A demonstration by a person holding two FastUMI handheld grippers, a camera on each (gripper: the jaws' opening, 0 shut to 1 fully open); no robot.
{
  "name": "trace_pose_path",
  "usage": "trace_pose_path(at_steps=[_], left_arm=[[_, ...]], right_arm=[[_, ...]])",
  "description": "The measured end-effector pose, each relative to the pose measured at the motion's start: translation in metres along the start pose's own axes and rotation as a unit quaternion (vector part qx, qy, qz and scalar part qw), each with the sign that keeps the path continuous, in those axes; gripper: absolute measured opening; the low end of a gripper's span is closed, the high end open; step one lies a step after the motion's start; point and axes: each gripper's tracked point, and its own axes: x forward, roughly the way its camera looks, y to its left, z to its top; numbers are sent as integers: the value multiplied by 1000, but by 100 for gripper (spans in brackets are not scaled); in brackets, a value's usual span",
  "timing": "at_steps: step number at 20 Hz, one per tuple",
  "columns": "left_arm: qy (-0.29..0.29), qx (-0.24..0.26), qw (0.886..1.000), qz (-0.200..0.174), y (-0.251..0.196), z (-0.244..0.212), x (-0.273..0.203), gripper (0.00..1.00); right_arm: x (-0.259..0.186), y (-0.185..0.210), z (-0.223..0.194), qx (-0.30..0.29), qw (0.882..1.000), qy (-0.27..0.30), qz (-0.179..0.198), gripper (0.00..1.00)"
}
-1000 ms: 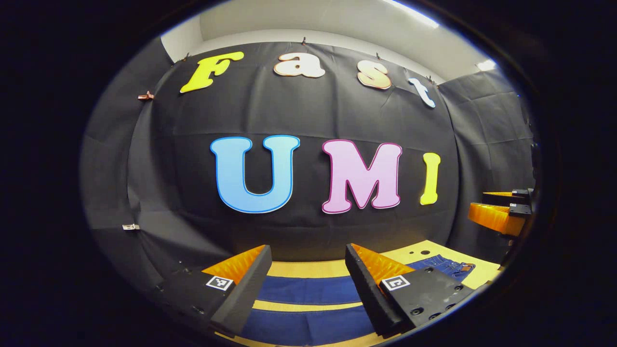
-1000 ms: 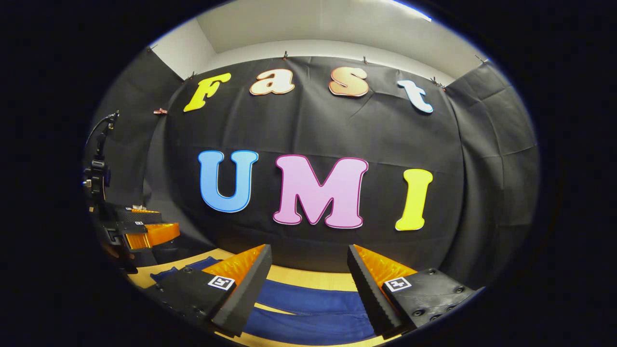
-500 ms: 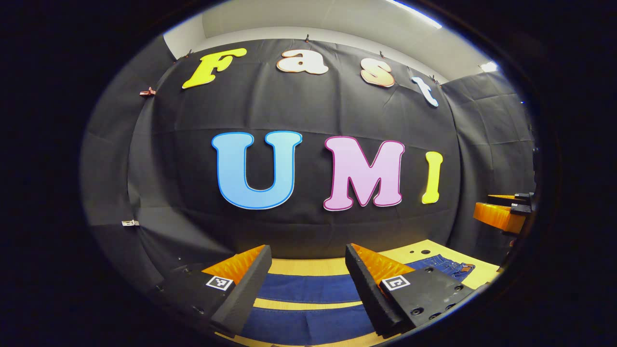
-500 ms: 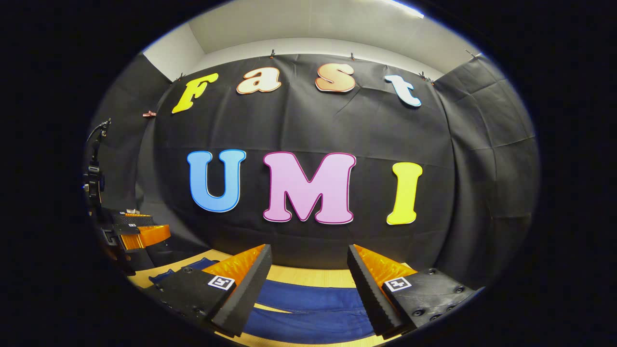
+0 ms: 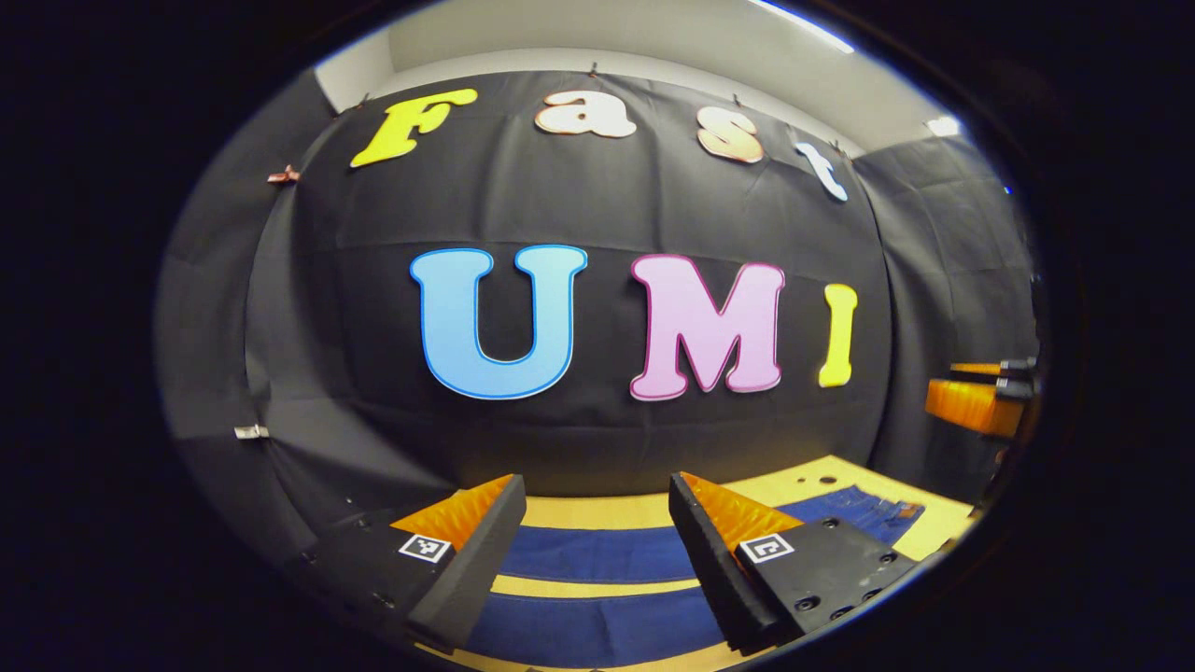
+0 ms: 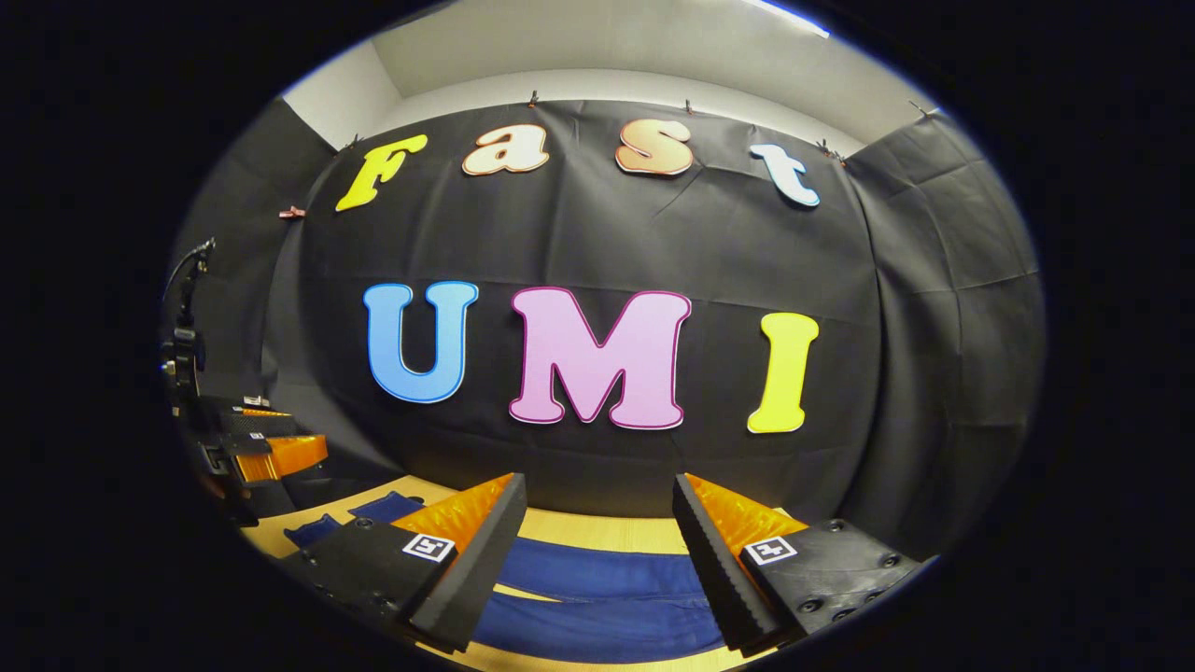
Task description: Grasp the waist and the cuffs of the jeans and fold them to make the two legs overlap; first hold the waist and fold one-third of the jeans toward the cuffs, then hold the cuffs and fold the remaining one-third in the same direction to finish folding.
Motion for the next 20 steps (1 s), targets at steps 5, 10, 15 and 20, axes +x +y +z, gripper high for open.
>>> trace_pose_path(at_steps=[5,10,15,20], left_arm=[[87,137,987,-5,66,-91,-15,98],[214,350,910,-64,139,-219,-42,98],[301,472,812,-167,192,-319,-68,98],[335,537,746,-207,239,-362,-69,98]], right_arm=[[-2,1,-14,-7,1000,20,6,96],[2,0,-31,-25,999,47,4,96],[3,-19,-52,-61,995,72,-8,96],[-1,-54,-80,-109,989,99,-32,96]])
